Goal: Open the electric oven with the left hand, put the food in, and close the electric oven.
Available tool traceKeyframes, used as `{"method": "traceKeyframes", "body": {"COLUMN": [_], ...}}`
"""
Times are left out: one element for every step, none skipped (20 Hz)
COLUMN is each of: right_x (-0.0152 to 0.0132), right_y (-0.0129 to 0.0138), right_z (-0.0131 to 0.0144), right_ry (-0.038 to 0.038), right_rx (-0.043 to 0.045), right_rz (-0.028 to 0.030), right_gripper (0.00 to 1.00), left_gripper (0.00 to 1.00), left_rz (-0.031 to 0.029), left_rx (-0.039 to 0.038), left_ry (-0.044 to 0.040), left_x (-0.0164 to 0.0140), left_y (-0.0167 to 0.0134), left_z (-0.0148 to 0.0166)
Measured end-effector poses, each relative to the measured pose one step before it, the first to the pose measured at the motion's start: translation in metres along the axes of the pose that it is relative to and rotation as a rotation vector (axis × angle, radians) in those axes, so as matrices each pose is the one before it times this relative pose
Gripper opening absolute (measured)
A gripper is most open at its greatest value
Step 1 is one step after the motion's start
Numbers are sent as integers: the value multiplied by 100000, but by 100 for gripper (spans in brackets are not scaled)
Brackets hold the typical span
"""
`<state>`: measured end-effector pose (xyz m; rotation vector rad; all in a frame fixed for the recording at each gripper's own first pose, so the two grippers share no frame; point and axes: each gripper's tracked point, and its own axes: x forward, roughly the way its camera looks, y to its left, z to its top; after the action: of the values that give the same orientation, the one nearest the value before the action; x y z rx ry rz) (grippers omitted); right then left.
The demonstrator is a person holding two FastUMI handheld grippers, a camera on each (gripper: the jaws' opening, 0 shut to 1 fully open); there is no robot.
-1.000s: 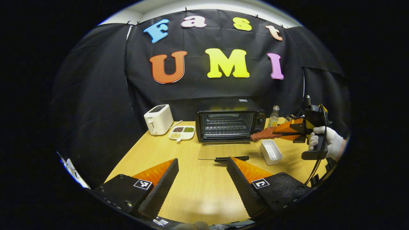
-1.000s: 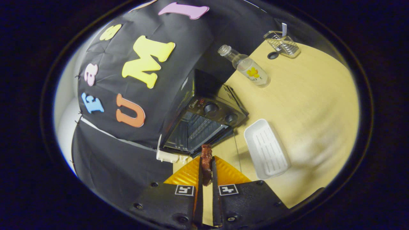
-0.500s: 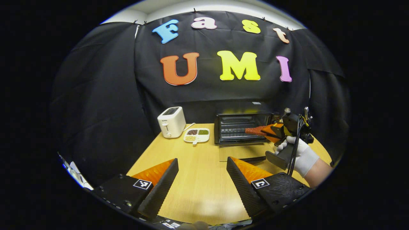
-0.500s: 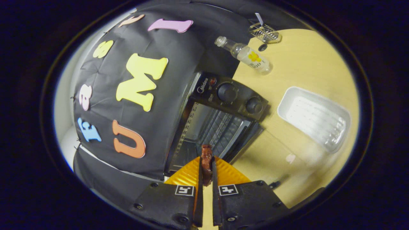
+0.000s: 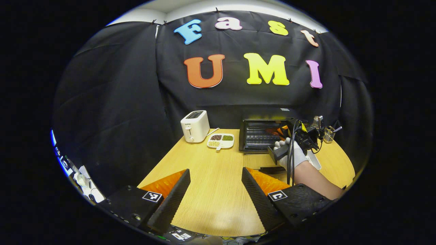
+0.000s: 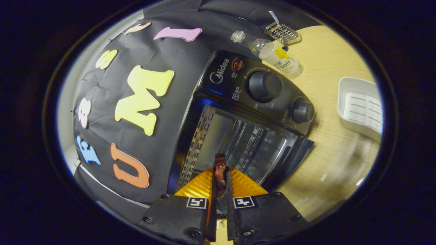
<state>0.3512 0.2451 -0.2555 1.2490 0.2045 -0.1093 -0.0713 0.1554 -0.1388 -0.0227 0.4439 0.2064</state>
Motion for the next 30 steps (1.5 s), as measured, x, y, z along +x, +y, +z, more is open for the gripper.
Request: {"method": "traceKeyframes", "body": {"right_x": [571, 476, 350, 210, 6, 80, -123, -20, -138, -295, -121, -345, -192, -479, -454, -321, -517, -515, -626, -634, -799, -1001, -935, -1373, -1316, -1523, -1551, -1811, -1860, -1985], "right_y": [37, 26, -80, -262, -328, -323, -220, -197, -261, 70, 150, 146, -107, -550, -329, 447, 193, -158, -196, -170, 97, -5, -81, 322, 566, 517, 305, 219, -283, -574], "right_z": [-41, -97, -209, -236, -275, -230, 154, 149, 57, -169, 18, 371, 255, 148, 623, 115, 69, 217, 288, 330, 356, 565, 885, 1083, 1054, 950, 1393, 1458, 1689, 1640], "right_ry": [-1113, -422, -110, 602, 1018, 443, -989, -775, 715, 1460, 333, 54, -291, 27, -997, -627, -43, -89, -110, 272, 430, 50, -775, -452, -258, 277, -486, 142, -492, -1329], "right_rx": [-301, -183, -1010, -889, -163, -233, 22, -1617, -2094, -2324, -1293, -1756, -3629, -6865, -4522, -1465, -524, -1949, -2609, -1394, -939, -3329, -3283, -2087, -2346, -3925, -5502, -7837, -7736, -7520], "right_rz": [-331, -120, 224, -368, -1083, -767, -934, -1169, -1672, -332, -114, -588, -1017, -3591, -229, 645, 710, 3, -508, 167, 707, 243, 293, 1104, 2314, 1881, 2312, 2827, 1267, 1018], "right_gripper": [15, 16, 16, 17, 18, 21, 24, 33, 30, 54, 60, 69, 75, 90, 95, 92, 99, 99, 99, 99, 99, 99, 99, 99, 99, 99, 99, 99, 99, 95], "left_gripper": [97, 97, 97, 97, 97, 97, 97, 97, 97, 97, 97, 97, 97, 97, 97, 97, 97, 97, 97, 97, 97, 97, 97, 97, 97, 97, 97, 97, 97, 96], "left_rz": [457, 297, 253, 406, 228, 368, 237, 262, 218, 196, 335, -194, 82, -171, -372, -383, -18, -103, -171, -401, -703, -609, -786, -850, -920, -869, -1210, -945, -1335, -1014], "left_rx": [-478, -782, -750, -551, -396, -135, 24, -170, -288, -186, -40, -254, -200, -371, -102, 22, -24, -246, -164, 47, 230, 501, 647, 928, 720, 210, -195, -573, -1500, -1193], "left_ry": [424, 144, 401, 457, 181, 61, -137, -20, -40, -242, -520, -528, -112, 218, -41, -200, -603, -408, -164, -741, -726, -693, -699, -1250, -1464, -1110, -1764, -1850, -1617, -1730], "left_x": [5, 158, 157, 203, 14, 112, 117, -44, 8, -55, -26, -26, -29, -71, -40, -195, -39, -9, -66, -179, -238, -467, -490, -484, -434, -248, -240, -294, -150, -134], "left_y": [-19, -47, -96, -341, 11, 84, 86, 3, 40, 23, 29, -60, -12, -46, -106, -65, 21, -52, -137, -12, -209, -132, -336, -335, -276, -313, -443, -345, -433, -488], "left_z": [-88, 11, 36, -547, 40, 112, 49, -50, -39, 32, 56, 78, -43, -150, -43, 0, 82, 168, -7, 51, 128, 102, 85, 83, 262, 296, 377, 400, 285, 96]}}
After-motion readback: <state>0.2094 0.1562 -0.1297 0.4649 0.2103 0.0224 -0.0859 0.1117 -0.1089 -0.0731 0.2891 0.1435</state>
